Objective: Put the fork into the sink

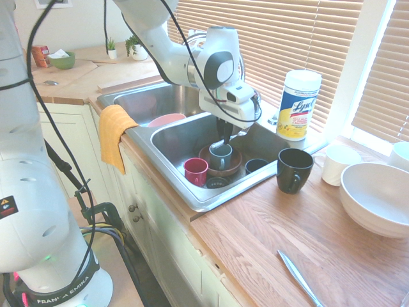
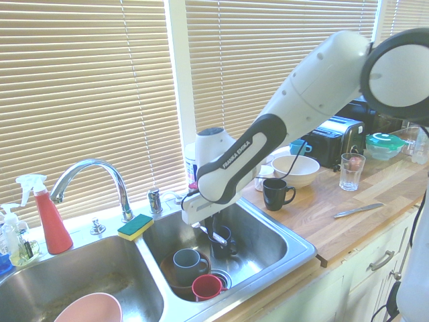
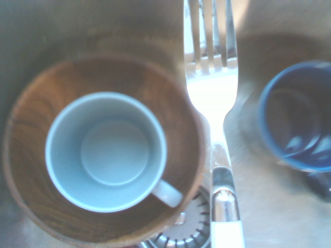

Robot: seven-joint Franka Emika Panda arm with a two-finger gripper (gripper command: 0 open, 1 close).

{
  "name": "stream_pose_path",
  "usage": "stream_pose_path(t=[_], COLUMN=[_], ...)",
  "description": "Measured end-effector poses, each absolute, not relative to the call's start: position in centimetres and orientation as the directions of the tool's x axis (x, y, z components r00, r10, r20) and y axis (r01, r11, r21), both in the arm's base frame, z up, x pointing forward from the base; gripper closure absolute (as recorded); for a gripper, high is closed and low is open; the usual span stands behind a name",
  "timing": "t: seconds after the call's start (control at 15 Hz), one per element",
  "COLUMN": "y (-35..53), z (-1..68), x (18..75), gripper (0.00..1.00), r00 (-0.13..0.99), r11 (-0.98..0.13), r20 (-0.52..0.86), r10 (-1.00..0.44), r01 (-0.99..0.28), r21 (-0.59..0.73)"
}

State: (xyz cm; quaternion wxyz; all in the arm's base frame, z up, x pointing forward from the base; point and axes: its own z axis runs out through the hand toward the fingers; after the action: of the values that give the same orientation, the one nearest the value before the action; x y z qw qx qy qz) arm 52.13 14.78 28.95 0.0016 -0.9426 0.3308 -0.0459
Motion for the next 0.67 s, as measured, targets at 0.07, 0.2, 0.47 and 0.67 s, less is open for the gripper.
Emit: stream_pose_path(t=[0.07,0.2,0.47,0.67], y=[15.0,14.8,13.1,12.1], z=[27.9,26.2,23.8,21.6], x=[52.2,52.2,52.5,52.4], gripper=[1.0,1.0,1.0,1.0], r00=[0.779,0.777,0.76,0.753], r11=[-0.782,-0.779,-0.761,-0.752], r20=[0.079,0.069,0.06,0.045], r10=[-0.623,-0.626,-0.647,-0.657], r01=[-0.622,-0.626,-0.649,-0.658], r21=[-0.029,-0.016,0.008,0.029])
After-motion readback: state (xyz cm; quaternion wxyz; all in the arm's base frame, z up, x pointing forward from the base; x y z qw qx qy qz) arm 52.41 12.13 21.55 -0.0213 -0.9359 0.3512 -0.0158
